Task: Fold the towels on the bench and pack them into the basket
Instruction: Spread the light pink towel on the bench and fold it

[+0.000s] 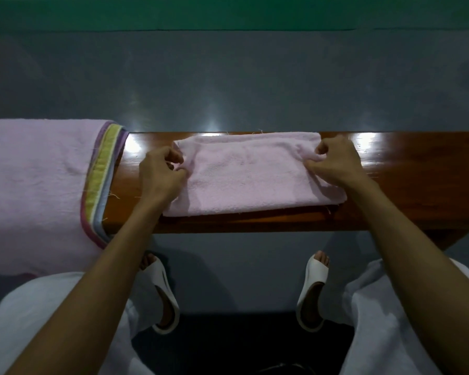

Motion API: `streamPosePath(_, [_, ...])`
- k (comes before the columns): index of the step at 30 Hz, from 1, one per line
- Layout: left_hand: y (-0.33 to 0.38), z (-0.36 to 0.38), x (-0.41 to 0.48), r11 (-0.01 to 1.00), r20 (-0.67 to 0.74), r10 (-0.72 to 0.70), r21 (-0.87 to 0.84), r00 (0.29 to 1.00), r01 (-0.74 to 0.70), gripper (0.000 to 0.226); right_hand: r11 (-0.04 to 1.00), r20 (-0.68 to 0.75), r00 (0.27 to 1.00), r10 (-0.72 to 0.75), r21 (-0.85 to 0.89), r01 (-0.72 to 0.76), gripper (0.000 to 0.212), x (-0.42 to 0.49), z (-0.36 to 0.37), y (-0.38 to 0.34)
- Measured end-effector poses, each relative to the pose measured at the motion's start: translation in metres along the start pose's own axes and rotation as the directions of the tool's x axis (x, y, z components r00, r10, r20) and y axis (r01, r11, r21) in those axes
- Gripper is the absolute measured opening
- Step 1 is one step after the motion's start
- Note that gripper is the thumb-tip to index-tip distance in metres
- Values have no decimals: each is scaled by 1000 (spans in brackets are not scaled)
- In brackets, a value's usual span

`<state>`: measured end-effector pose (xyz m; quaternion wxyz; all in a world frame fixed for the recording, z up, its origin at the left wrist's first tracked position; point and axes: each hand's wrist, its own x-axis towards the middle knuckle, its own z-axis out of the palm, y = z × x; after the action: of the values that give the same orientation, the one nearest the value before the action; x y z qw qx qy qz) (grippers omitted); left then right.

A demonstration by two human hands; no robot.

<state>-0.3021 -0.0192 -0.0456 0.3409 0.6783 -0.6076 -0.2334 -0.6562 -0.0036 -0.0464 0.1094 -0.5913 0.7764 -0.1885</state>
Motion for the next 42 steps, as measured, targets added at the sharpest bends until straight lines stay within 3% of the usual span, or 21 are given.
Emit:
streamPosePath(4, [-1, 3, 0, 997, -29, 74, 24, 997, -74, 41, 984, -52, 997, -52, 166, 60, 25, -2, 1, -5])
streamPosePath(7, [-1, 7, 5, 1000, -17, 29, 0, 999, -29, 52, 920, -11, 996, 86, 384, -75, 46, 2, 0, -6])
streamPosePath(10, [-3, 9, 9, 998, -16, -31, -63, 999, 30, 44, 836, 53, 979, 199, 512, -198, 62, 6, -3, -6])
streamPosePath(15, [-3, 6, 15, 993, -71, -35, -115, 997, 26, 19, 830, -7, 982, 188, 536, -155, 35, 8, -5, -6])
streamPosePath(19, [6, -2, 20, 985, -156, -41, -171, 987, 14, 25, 727, -67, 988, 138, 685, -55, 29, 12, -16, -5])
streamPosePath(22, [6, -2, 25, 974, -127, -65, -223, 990, 35, 31, 626, -95, 981, 171, 779, -34, 35, 19, -15, 3])
streamPosePath(28, [-6, 12, 27, 986, -112, -93, -149, 989, 76, 35, 721, -75, 959, 273, 676, -152, 48, 18, 8, 12])
streamPosePath(30, [-5, 15, 25, 998, -157, -43, -41, 987, 37, 40, 843, -133, 957, 259, 515, -157, 58, 17, 4, 11])
streamPosePath(32, [1, 18, 19, 988, -188, 73, 148, 979, -45, 45, 947, -210, 960, 187, 299, -119, 68, 15, 2, 10])
streamPosePath(35, [18, 34, 6, 932, -19, 266, 262, 964, -252, 52, 992, -228, 973, -36, 106, 62, 74, 5, 12, -8])
streamPosePath(38, [31, 63, -11, 871, 210, 375, 253, 903, -421, 61, 952, -70, 949, -306, -28, 305, 79, -14, 33, -41])
streamPosePath(40, [26, 81, -17, 839, 345, 341, 307, 875, -448, 66, 919, 125, 925, -358, -129, 373, 81, -27, 51, -56])
streamPosePath(42, [13, 88, -17, 778, 394, 298, 428, 869, -460, 70, 901, 235, 912, -337, -201, 384, 79, -31, 62, -55])
